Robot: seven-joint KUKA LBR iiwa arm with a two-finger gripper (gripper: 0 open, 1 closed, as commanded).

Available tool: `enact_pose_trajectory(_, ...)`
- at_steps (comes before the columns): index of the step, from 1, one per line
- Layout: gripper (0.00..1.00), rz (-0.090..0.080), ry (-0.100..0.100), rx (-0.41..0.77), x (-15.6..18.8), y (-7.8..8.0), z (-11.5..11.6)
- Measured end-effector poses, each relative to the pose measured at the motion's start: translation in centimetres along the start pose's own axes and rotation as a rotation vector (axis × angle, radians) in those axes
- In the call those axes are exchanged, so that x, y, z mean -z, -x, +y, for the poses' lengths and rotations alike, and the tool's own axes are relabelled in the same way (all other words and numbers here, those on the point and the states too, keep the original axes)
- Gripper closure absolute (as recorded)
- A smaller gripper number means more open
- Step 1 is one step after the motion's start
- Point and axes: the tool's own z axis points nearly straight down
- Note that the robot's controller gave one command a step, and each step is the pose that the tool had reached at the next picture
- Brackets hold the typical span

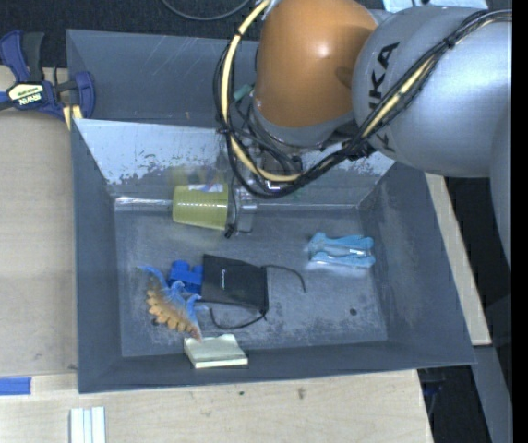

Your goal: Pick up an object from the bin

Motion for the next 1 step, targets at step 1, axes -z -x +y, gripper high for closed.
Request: enact_pose_trajectory(1,0.0,-0.008,0.001,-0.003,0.52,0.14,-0.09)
